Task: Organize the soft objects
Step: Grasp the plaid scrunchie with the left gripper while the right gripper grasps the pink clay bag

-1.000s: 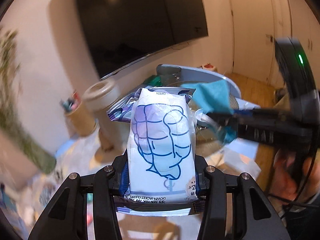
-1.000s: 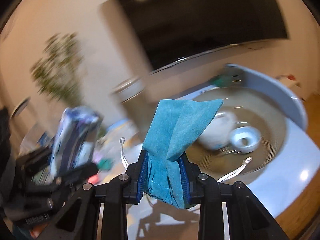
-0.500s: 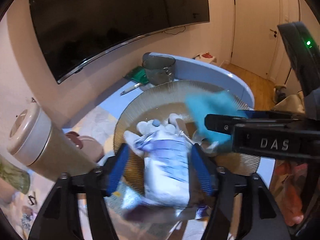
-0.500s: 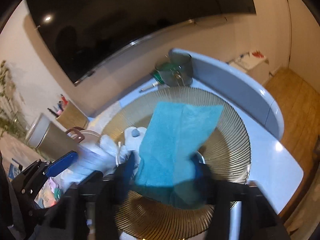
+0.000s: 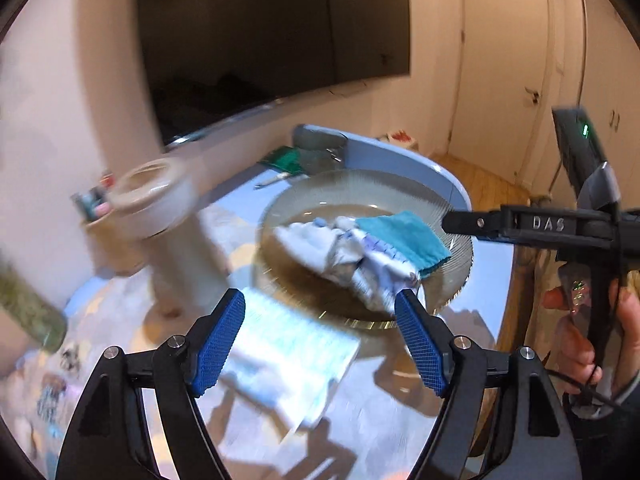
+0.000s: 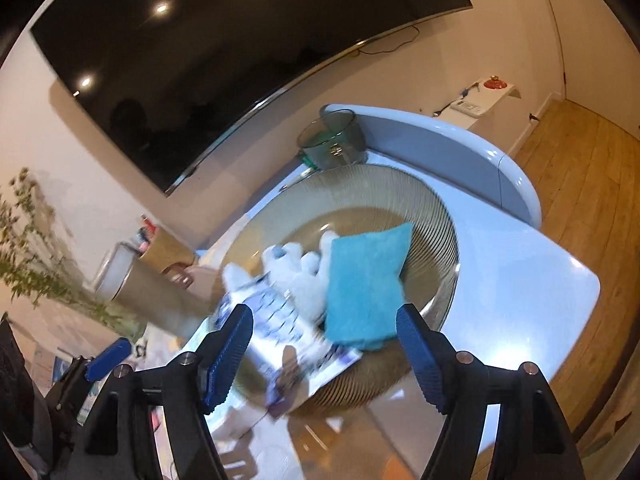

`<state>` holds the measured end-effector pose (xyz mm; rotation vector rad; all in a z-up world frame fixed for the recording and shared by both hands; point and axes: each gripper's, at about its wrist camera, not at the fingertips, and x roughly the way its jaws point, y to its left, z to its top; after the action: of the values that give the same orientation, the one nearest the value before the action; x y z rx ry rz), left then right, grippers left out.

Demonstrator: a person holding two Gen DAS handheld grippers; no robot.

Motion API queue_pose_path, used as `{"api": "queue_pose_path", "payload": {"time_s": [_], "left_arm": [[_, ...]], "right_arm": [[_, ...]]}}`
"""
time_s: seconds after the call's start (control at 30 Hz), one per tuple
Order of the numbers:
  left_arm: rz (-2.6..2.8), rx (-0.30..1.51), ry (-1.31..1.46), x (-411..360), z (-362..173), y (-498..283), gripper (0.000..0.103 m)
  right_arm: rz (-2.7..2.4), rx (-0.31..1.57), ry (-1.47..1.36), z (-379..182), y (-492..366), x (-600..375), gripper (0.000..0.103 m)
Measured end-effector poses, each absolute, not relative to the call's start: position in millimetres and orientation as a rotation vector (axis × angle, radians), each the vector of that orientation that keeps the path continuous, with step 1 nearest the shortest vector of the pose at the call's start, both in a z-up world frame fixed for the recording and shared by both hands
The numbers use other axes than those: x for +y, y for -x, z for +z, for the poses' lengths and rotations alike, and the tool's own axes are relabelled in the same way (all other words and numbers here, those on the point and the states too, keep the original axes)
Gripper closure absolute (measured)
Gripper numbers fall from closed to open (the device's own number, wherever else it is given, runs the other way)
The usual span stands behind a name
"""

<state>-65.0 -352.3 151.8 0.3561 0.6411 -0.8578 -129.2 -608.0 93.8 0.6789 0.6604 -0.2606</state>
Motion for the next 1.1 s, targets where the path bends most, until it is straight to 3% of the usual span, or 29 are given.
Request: {"api": "queue_pose_path", "payload": {"time_s": [0.6, 0.83, 1.1], "left_arm": [[-0.512, 0.453, 0.06, -38.3, 208.8, 106.3, 0.027], [-0.518, 0.514, 0.165, 21.0, 181.1, 103.6, 0.027], [-0.55, 0.629, 0.045, 13.0, 121.6, 104.3, 0.027]], "right_arm": [[-0.063, 0.643, -0.463, 136.3, 138.5, -446.8, 0.02], [0.042, 0.659, -0.329, 143.5, 127.9, -370.0, 0.014], [0.228, 0.737, -0.178, 116.5, 100.1, -289.5, 0.014]]}}
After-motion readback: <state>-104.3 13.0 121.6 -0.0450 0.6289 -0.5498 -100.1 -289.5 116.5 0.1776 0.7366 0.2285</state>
